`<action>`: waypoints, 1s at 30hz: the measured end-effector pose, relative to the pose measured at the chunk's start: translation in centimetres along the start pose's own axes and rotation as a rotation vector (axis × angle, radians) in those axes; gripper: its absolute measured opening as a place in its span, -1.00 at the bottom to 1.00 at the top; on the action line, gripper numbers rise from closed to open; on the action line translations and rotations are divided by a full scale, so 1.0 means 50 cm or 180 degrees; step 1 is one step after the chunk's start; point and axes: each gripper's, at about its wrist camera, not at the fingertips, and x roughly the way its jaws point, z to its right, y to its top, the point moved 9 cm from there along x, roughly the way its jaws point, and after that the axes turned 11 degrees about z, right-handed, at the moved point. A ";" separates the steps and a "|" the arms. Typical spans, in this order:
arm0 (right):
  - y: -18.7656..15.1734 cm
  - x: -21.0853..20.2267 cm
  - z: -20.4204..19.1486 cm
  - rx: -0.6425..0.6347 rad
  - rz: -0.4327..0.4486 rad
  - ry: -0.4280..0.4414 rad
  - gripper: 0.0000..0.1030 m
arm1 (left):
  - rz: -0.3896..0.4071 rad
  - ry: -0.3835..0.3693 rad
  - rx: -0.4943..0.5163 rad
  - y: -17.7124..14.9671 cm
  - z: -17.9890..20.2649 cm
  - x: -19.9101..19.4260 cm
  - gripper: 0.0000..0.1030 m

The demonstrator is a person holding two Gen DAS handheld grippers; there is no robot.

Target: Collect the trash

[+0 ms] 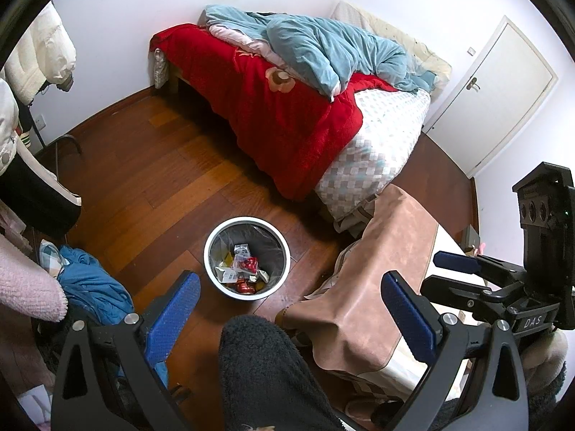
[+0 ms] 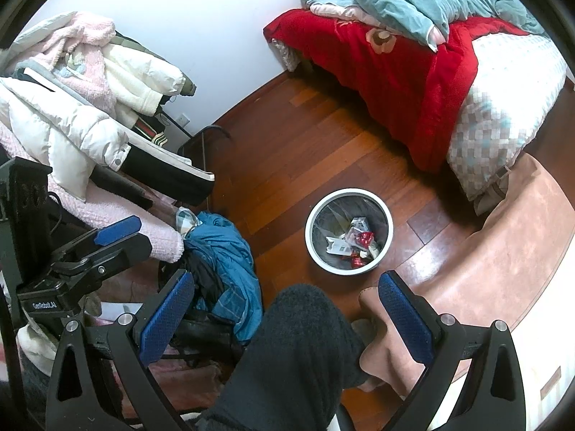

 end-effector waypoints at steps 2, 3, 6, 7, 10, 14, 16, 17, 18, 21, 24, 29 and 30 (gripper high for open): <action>0.002 0.000 -0.001 0.0004 -0.0002 0.0004 1.00 | -0.0002 0.0000 -0.0001 0.000 0.000 0.000 1.00; 0.002 0.001 -0.002 -0.0002 -0.0005 0.0007 1.00 | -0.0002 -0.0003 -0.0001 0.000 0.000 -0.001 1.00; 0.004 0.002 -0.003 0.0003 -0.0002 0.0004 1.00 | -0.0001 0.0003 -0.0001 0.000 -0.001 0.000 1.00; 0.005 0.003 -0.004 0.0005 0.0000 0.0006 1.00 | -0.0003 -0.0001 -0.0007 0.000 -0.001 -0.001 1.00; 0.005 0.001 -0.006 -0.0009 -0.0002 0.0012 1.00 | -0.0004 -0.0006 -0.0001 -0.001 -0.002 -0.003 1.00; 0.005 -0.002 -0.007 -0.0013 -0.0007 0.0017 1.00 | 0.0000 -0.0004 -0.0006 -0.001 -0.001 -0.005 1.00; 0.006 -0.002 -0.008 -0.0002 0.0001 0.0013 1.00 | -0.0001 -0.0005 -0.0010 -0.001 0.000 -0.008 1.00; 0.006 -0.004 -0.009 -0.0005 -0.0001 0.0018 1.00 | -0.0003 -0.0007 -0.0008 -0.001 0.000 -0.007 1.00; 0.005 -0.004 -0.008 -0.0010 -0.0004 0.0019 1.00 | -0.0002 -0.0004 -0.0007 -0.002 0.000 -0.009 1.00; 0.005 -0.004 -0.007 -0.0017 -0.0010 0.0014 1.00 | -0.0001 -0.0002 -0.0014 -0.003 0.000 -0.009 1.00; 0.004 -0.004 -0.008 -0.0014 -0.0007 0.0017 1.00 | 0.0003 -0.0003 -0.0010 -0.003 0.000 -0.009 1.00; 0.004 -0.004 -0.008 -0.0011 -0.0003 0.0017 1.00 | -0.0005 -0.0007 -0.0004 -0.003 0.000 -0.010 1.00; 0.004 -0.003 -0.008 -0.0005 -0.0006 0.0022 1.00 | -0.0003 -0.0003 -0.0007 -0.003 0.001 -0.012 1.00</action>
